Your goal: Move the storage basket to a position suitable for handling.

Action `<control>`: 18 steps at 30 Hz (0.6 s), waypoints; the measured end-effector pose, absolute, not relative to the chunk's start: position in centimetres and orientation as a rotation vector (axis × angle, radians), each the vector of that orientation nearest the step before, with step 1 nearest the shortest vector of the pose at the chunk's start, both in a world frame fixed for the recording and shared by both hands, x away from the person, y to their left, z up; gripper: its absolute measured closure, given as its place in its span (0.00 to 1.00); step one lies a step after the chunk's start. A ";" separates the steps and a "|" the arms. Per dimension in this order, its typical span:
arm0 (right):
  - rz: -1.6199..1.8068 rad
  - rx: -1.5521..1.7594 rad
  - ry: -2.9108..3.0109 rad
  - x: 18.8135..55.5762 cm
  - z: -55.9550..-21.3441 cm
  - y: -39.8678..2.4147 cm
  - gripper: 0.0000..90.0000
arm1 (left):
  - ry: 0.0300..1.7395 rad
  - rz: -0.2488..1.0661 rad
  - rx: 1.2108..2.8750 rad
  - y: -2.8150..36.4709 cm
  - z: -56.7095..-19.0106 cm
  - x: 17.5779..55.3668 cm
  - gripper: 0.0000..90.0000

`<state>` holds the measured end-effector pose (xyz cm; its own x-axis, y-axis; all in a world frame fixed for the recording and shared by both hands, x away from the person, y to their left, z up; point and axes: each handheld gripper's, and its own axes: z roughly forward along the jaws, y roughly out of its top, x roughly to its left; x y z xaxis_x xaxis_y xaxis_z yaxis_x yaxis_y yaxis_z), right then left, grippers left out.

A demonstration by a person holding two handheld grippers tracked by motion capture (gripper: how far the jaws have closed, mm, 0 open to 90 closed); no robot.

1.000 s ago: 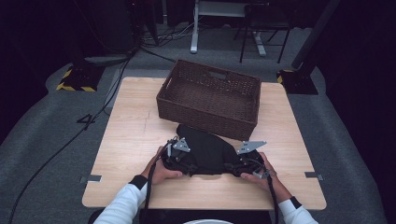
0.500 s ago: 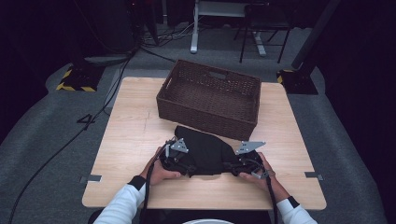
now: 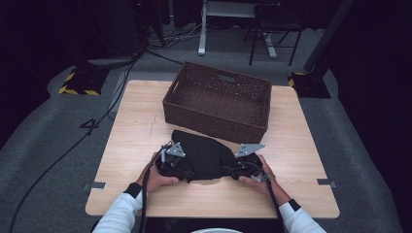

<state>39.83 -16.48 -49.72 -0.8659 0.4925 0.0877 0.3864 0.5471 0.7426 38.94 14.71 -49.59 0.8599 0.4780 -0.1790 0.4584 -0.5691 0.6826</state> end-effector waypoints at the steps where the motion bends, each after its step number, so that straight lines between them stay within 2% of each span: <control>1: 1.222 0.749 2.645 40.0 -49.7 -16.1 0.64 | 0.681 0.037 2.254 15.0 -49.6 38.9 0.43; 3: 1.219 0.756 2.634 40.2 -49.8 -15.5 0.56 | 0.710 0.044 2.234 16.1 -49.7 38.6 0.43; 6: 1.184 0.754 2.617 40.2 -49.3 -15.0 0.39 | 0.720 0.037 2.213 17.2 -49.9 38.2 0.43; 8: 1.193 0.737 2.614 39.9 -48.7 -15.5 0.35 | 0.725 0.038 2.210 17.8 -49.9 37.9 0.43; 13: 1.232 0.713 2.541 38.7 -45.8 -18.0 0.31 | 0.739 0.043 2.197 18.8 -50.0 37.4 0.43; 18: 1.283 0.681 2.427 37.8 -42.3 -20.9 0.34 | 0.774 0.060 2.184 20.0 -50.0 37.0 0.43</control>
